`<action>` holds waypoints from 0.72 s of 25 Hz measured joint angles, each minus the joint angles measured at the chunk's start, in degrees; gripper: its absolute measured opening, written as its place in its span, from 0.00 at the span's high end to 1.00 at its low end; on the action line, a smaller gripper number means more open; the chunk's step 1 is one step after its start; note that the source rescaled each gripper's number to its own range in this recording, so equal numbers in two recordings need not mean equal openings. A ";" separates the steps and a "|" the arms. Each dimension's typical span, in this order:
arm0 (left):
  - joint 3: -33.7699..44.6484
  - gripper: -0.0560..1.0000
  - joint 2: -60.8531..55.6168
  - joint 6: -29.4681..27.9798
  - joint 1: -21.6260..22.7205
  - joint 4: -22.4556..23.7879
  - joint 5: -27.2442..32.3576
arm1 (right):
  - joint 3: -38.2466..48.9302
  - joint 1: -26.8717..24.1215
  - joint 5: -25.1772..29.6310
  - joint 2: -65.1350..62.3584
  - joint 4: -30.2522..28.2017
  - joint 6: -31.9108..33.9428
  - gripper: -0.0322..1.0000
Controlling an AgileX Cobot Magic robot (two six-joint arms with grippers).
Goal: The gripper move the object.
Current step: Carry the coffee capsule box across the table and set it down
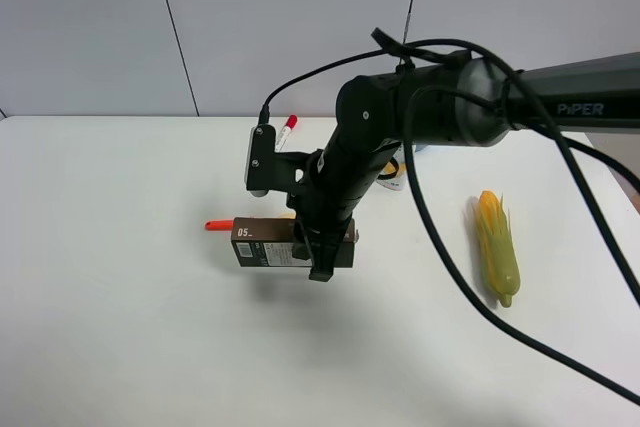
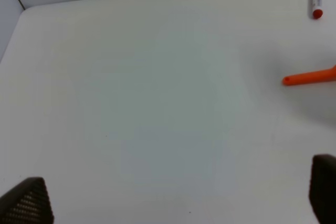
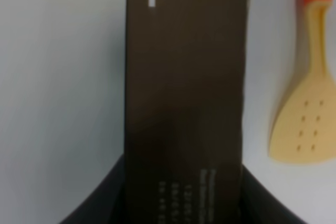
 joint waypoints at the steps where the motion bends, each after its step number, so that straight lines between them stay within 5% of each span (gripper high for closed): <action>1: 0.00 0.00 0.00 0.00 0.00 0.00 0.00 | 0.00 0.44 -1.11 0.48 0.00 0.15 0.94; 18: 0.00 0.00 0.00 0.00 0.00 -0.12 0.00 | -8.00 4.80 3.70 9.11 -0.68 6.41 0.94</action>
